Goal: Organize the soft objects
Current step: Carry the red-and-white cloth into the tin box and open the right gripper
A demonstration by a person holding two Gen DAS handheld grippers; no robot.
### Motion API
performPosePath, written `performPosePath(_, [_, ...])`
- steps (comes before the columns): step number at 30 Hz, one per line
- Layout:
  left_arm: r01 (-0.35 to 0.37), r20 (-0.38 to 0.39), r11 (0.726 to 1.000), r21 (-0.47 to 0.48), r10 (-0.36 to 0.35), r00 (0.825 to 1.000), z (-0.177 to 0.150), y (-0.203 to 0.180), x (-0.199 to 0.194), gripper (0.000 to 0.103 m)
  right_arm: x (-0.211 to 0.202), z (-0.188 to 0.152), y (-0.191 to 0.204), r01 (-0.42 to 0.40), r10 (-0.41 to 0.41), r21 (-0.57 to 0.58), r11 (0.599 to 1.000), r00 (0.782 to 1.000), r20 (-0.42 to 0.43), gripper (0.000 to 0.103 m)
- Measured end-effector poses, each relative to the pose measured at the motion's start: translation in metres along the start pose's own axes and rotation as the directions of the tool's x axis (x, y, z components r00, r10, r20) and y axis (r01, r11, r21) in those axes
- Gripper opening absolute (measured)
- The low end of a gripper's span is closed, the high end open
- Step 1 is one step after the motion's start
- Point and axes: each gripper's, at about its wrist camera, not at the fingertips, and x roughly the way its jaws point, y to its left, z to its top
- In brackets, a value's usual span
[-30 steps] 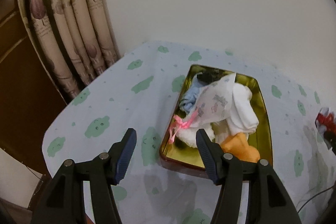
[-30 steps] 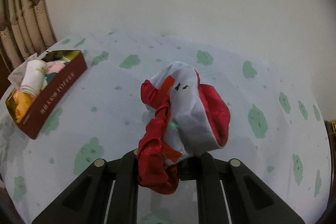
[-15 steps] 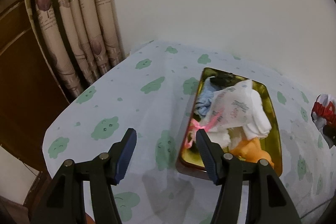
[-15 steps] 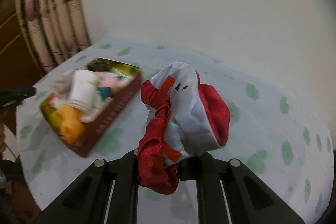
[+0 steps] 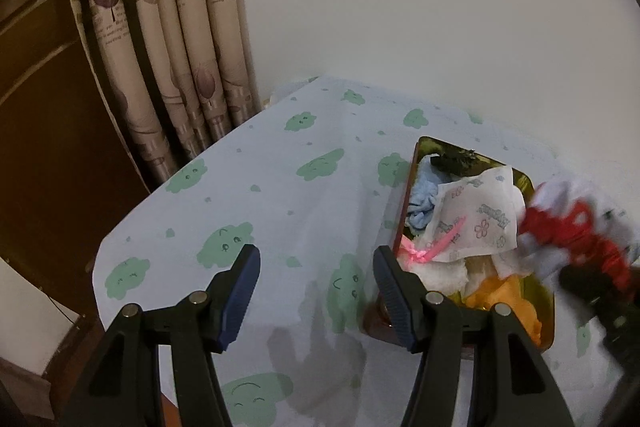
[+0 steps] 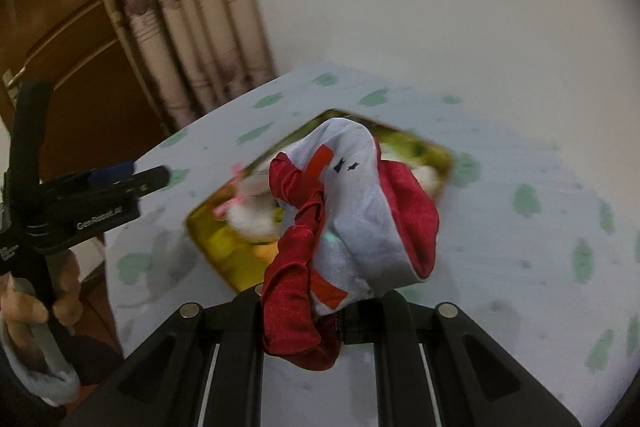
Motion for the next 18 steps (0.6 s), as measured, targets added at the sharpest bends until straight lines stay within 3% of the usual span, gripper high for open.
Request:
performPosePath(7, [0.006,-0.01,1.0,-0.027,-0.006,1.0,0.0,0.005,0.003,0.06,0.043,0.012,0.013,0.02,-0.02,-0.015,1.0,1.0,-0.023,0.011])
performPosePath(13, [0.001,-0.014,1.0,-0.023,-0.001,1.0,-0.001,0.003,0.005,0.06,0.052,0.013,0.011,0.044,-0.044,-0.008,0.999,0.999,-0.024,0.015])
performPosePath(15, [-0.004,-0.012,1.0,-0.019,0.004,1.0,-0.002,0.002,0.005,0.06,0.048,0.01,0.011,0.053,-0.053,-0.02,0.998,0.998,-0.013,0.027])
performPosePath(17, [-0.004,-0.013,1.0,-0.017,0.004,1.0,-0.003,0.001,0.006,0.06,0.039,0.008,0.014,0.09,-0.089,-0.036,0.995,0.996,0.024,0.064])
performPosePath(18, [0.0,-0.017,1.0,-0.016,0.0,1.0,-0.003,0.001,0.007,0.06,0.036,0.009,0.015,0.101,-0.1,-0.038,0.994,0.994,0.038,0.074])
